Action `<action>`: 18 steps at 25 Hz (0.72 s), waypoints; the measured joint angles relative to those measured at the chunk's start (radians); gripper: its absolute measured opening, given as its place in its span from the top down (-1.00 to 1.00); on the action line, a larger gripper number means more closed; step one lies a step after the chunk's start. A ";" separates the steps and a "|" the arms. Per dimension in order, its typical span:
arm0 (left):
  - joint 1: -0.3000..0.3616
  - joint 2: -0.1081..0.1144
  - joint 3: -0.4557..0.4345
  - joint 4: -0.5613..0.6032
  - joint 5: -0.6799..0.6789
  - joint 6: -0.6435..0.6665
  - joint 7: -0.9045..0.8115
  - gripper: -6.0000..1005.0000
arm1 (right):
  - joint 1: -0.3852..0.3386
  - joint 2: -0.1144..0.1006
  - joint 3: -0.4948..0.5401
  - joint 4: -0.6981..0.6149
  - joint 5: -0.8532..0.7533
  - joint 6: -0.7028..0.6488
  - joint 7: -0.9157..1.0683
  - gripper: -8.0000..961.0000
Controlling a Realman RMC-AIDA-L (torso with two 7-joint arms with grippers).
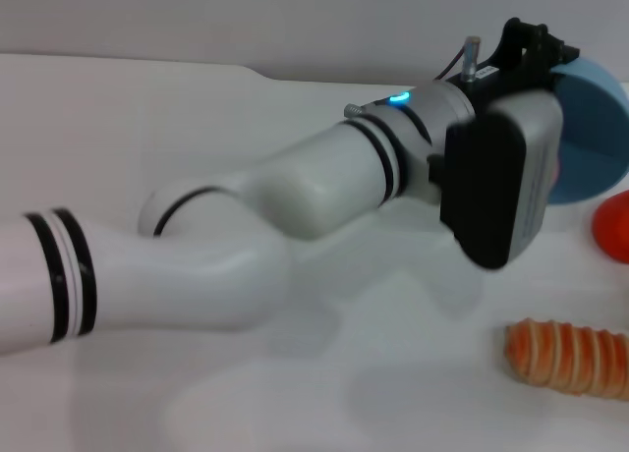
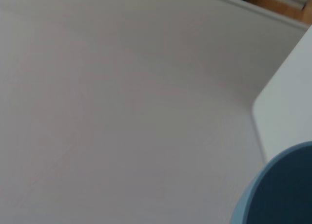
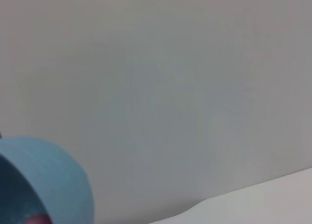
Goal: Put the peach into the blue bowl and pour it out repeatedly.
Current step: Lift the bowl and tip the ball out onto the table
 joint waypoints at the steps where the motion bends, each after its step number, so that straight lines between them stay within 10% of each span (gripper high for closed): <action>1: 0.000 0.000 0.000 0.000 0.000 0.000 0.000 0.99 | 0.002 0.000 0.003 0.004 0.000 0.002 0.000 -0.05; 10: 0.049 0.000 0.068 0.007 -0.007 -0.128 0.269 0.99 | 0.019 0.000 0.031 0.019 0.001 0.006 -0.001 -0.04; 18: 0.048 0.000 -0.017 0.010 -0.280 -0.127 0.096 0.99 | 0.041 -0.005 0.029 0.030 -0.026 0.001 0.114 -0.04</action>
